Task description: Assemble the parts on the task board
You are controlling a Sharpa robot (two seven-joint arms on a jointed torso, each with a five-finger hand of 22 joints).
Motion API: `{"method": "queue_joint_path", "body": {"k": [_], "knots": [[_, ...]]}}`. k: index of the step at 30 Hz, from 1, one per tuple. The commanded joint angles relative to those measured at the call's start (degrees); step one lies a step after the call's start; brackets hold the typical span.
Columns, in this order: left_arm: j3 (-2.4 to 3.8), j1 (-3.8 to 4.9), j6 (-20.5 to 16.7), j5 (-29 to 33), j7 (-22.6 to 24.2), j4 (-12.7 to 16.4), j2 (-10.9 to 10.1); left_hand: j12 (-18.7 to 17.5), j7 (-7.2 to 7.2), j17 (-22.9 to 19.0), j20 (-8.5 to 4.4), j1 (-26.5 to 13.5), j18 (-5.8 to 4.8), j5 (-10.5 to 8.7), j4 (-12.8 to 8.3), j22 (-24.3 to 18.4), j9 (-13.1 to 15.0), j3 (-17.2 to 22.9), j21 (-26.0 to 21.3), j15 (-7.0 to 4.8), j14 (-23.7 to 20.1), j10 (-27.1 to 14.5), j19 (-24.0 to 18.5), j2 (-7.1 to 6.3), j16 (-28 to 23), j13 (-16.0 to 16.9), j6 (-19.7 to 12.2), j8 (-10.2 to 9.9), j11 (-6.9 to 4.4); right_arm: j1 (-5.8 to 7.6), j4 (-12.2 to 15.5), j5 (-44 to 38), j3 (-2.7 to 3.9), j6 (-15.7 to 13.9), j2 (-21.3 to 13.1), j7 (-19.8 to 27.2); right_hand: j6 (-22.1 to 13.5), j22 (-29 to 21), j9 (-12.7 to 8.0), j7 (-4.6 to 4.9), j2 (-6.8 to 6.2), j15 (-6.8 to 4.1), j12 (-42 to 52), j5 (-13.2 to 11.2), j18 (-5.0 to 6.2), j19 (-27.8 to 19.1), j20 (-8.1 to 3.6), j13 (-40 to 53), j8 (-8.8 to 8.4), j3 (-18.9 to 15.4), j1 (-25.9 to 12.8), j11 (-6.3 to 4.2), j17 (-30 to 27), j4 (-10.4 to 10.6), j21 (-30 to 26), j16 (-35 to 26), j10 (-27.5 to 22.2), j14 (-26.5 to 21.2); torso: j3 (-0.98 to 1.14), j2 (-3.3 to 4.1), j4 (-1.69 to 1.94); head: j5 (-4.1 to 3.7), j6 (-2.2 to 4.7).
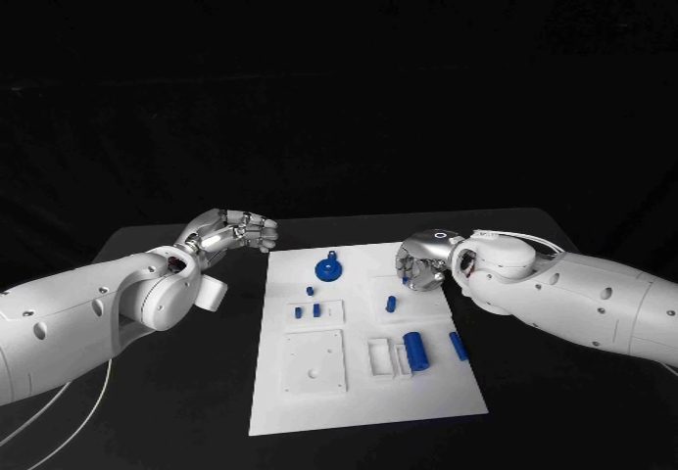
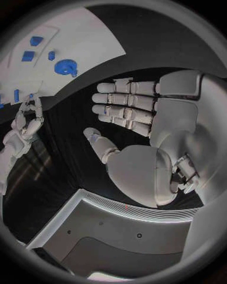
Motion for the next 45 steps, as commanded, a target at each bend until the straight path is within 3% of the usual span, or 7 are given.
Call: {"method": "queue_joint_path", "body": {"k": [1, 13, 17, 34, 36, 40, 45], "knots": [[0.04, 0.06, 0.65, 0.42, 0.42, 0.06, 0.03, -0.29, 0.08, 0.07, 0.52, -0.39, 1.15, -0.36, -0.07, 0.1, -0.09, -0.21, -0.25, 0.16, 0.32, -0.46, 0.01, -0.16, -0.23, -0.08, -0.35, 0.25, 0.04, -1.01, 0.41, -0.24, -0.71, 3.69, 0.46, 0.91, 0.26, 0.08, 0.05, 0.13, 0.12, -0.22, -0.23, 0.2, 4.89, -0.16, -0.43, -0.07, 0.14, -0.14, -0.39, 0.32, 0.1, -0.24, 0.14, 0.15, 0.68, -0.3, -0.01, 0.02, 0.0, 0.01, -0.06], [0.04, 0.07, 0.79, 0.42, 0.25, 0.07, -0.03, -0.33, 0.07, 0.15, 0.51, -0.29, 1.16, -0.35, -0.1, 0.15, -0.1, -0.19, -0.28, 0.16, 0.36, -0.48, 0.0, -0.15, -0.31, -0.09, -0.34, 0.28, 0.06, -1.45, 0.29, -1.87, -0.89, 3.69, 0.99, 0.55, 2.17, 1.57, 0.35, -0.68, 1.16, -0.95, 0.36, -0.57, 4.89, 0.58, -0.9, 0.97, 1.1, 0.68, 0.68, -0.42, 1.53, -0.53, 1.41, 1.24, 2.74, 0.46, 0.0, 0.02, 0.02, -0.03, -0.25], [0.04, 0.07, 0.78, 0.42, 0.21, 0.05, -0.02, -0.33, 0.07, 0.17, 0.51, -0.27, 1.16, -0.35, -0.1, 0.16, -0.1, -0.18, -0.29, 0.15, 0.36, -0.49, 0.0, -0.14, -0.33, -0.09, -0.33, 0.29, 0.06, -1.54, 0.3, -2.42, -0.89, 3.16, 0.98, 0.06, 3.01, 2.59, 0.32, -0.98, 1.43, -1.25, 0.48, -3.6, 4.89, 0.81, -1.0, 1.72, 1.34, 2.79, 1.4, -0.77, 2.35, -0.32, 2.24, 1.91, 3.54, 0.54, 0.01, 0.01, 0.03, 0.01, -0.3], [0.04, 0.07, 0.81, 0.42, 0.07, -0.34, 0.0, -0.35, 0.06, 0.26, 0.51, -0.17, 1.15, -0.33, -0.1, 0.21, -0.11, -0.15, -0.31, 0.15, 0.4, -0.49, 0.0, -0.1, -0.42, -0.09, -0.31, 0.32, 0.07, -1.59, 0.81, -3.9, -0.88, -0.13, 0.41, -0.63, 4.09, 3.92, 0.34, -1.38, 0.8, -1.69, 0.56, -7.36, 4.89, 1.14, -0.98, 3.42, 1.63, 5.56, 2.15, -1.23, 3.55, -0.33, 2.99, 2.84, 4.72, 0.76, 0.05, 0.0, -0.02, 0.07, -0.37], [0.04, 0.07, 0.82, 0.5, 0.09, -0.71, 0.21, -0.38, 0.08, 0.38, 0.55, -0.56, 1.11, -0.39, 0.12, 0.27, -0.13, -0.29, -0.35, 0.18, 0.44, -0.5, 0.02, 0.07, -0.54, -0.09, -0.33, 0.33, 0.09, -1.59, 0.75, -2.14, -0.85, -0.22, 0.29, -0.35, 4.15, 3.96, 0.34, -1.4, 0.67, -1.72, 0.57, -7.64, 4.89, 1.22, -0.99, 3.53, 1.64, 5.75, 2.21, -1.26, 3.62, -0.25, 3.01, 2.91, 4.79, 0.81, 0.05, 0.0, -0.02, 0.38, -0.32], [0.05, 0.07, 0.96, 1.05, 0.14, -1.77, 0.81, -0.4, 0.08, 0.43, 0.55, -0.68, 1.1, -0.39, 0.15, 0.3, -0.14, -0.33, -0.37, 0.18, 0.45, -0.5, 0.02, 0.12, -0.61, -0.09, -0.34, 0.34, 0.1, -1.57, 0.67, -1.09, -0.26, -1.05, -0.2, -0.1, 4.2, 4.03, 0.34, -1.41, 0.45, -1.74, 0.53, -8.09, 4.89, 1.33, -0.98, 3.73, 1.64, 6.22, 2.26, -1.29, 3.73, 0.01, 3.01, 2.97, 4.85, 0.84, 0.12, -0.1, 0.0, 0.59, 0.13], [0.05, 0.07, 0.84, 1.1, 0.21, -2.5, 0.97, -0.41, 0.08, 0.47, 0.54, -0.67, 1.1, -0.38, 0.11, 0.32, -0.15, -0.32, -0.39, 0.18, 0.45, -0.52, 0.01, 0.15, -0.66, -0.09, -0.36, 0.34, 0.1, -1.48, 1.07, 1.77, 1.28, -2.0, -0.78, 0.44, 4.21, 4.05, 0.34, -1.41, 0.4, -1.74, 0.5, -8.13, 4.89, 1.34, -0.99, 3.78, 1.64, 6.34, 2.28, -1.29, 3.75, 0.06, 3.0, 2.98, 4.85, 0.83, 0.03, -0.04, -0.05, 0.73, 0.34]]}}
